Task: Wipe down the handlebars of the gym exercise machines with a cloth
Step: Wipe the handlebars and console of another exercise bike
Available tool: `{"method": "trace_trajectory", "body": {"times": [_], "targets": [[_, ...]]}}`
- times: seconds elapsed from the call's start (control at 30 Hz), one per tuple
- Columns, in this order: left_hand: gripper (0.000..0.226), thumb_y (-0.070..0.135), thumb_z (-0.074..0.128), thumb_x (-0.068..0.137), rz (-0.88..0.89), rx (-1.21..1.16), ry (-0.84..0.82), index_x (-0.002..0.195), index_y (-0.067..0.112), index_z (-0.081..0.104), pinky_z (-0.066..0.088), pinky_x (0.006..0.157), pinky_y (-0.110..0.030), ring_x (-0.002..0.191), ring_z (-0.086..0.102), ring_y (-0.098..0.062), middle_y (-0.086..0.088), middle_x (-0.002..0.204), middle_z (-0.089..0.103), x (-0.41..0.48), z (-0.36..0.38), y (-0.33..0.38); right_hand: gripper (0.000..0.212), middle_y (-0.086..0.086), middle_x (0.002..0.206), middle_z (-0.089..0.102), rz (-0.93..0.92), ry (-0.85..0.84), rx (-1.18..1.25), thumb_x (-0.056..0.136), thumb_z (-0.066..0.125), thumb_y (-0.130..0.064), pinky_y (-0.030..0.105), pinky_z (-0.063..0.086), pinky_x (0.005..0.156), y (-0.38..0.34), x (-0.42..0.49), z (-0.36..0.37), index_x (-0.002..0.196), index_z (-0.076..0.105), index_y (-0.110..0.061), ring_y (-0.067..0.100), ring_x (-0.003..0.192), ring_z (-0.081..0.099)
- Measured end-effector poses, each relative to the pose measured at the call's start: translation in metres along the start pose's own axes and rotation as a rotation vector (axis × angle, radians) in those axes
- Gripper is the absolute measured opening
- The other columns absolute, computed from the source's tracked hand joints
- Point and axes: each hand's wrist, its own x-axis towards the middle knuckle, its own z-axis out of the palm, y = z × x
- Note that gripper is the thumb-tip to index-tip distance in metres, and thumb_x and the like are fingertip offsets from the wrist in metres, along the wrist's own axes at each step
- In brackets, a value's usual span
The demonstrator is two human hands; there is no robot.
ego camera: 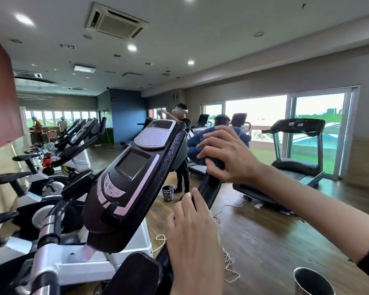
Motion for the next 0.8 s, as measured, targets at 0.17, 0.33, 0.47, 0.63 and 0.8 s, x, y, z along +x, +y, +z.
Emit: {"method": "trace_trajectory", "body": {"times": [0.17,0.33,0.47,0.63,0.8], "targets": [[0.037,0.025,0.063,0.064,0.008,0.006,0.005,0.097,0.010,0.071,0.049,0.055,-0.029,0.067,0.060,-0.019,-0.002,0.085,0.064,-0.002,0.001,-0.004,0.034,0.002,0.105,0.070,-0.053,-0.020,0.110,0.093,0.045,-0.029,0.040,0.039,0.102,-0.026,-0.030,0.012,0.101,0.073,-0.013,0.021,0.103,0.061],[0.055,0.019,0.092,0.048,-0.007,0.004,0.004,0.098,0.007,0.073,0.050,0.054,-0.027,0.064,0.061,-0.020,-0.005,0.084,0.066,-0.001,-0.001,-0.004,0.032,0.006,0.108,0.069,-0.253,-0.182,-0.077,0.087,0.048,-0.026,0.042,0.041,0.102,0.028,0.001,-0.006,0.102,0.072,-0.013,0.028,0.106,0.062],[0.058,0.016,0.092,0.049,0.007,0.013,0.001,0.102,0.005,0.072,0.052,0.057,-0.029,0.067,0.062,-0.019,-0.005,0.086,0.065,-0.002,-0.003,-0.002,0.033,0.007,0.105,0.069,-0.117,-0.149,-0.119,0.084,0.046,-0.023,0.042,0.039,0.105,0.046,0.021,-0.019,0.100,0.072,-0.011,0.030,0.105,0.061],[0.058,0.016,0.092,0.048,0.021,0.011,0.004,0.101,0.004,0.072,0.053,0.056,-0.029,0.067,0.063,-0.020,-0.006,0.086,0.066,-0.003,-0.004,-0.003,0.024,0.003,0.097,0.070,-0.022,0.000,-0.025,0.084,0.050,-0.019,0.037,0.038,0.102,0.025,0.011,-0.007,0.089,0.072,-0.010,0.027,0.101,0.061],[0.056,0.021,0.092,0.051,0.003,0.002,0.009,0.101,0.006,0.072,0.052,0.055,-0.028,0.069,0.063,-0.020,-0.006,0.090,0.067,-0.004,-0.002,-0.005,0.023,0.004,0.095,0.070,0.039,0.049,0.074,0.087,0.050,-0.016,0.036,0.037,0.098,-0.014,-0.010,0.005,0.085,0.071,-0.009,0.027,0.092,0.061]]}}
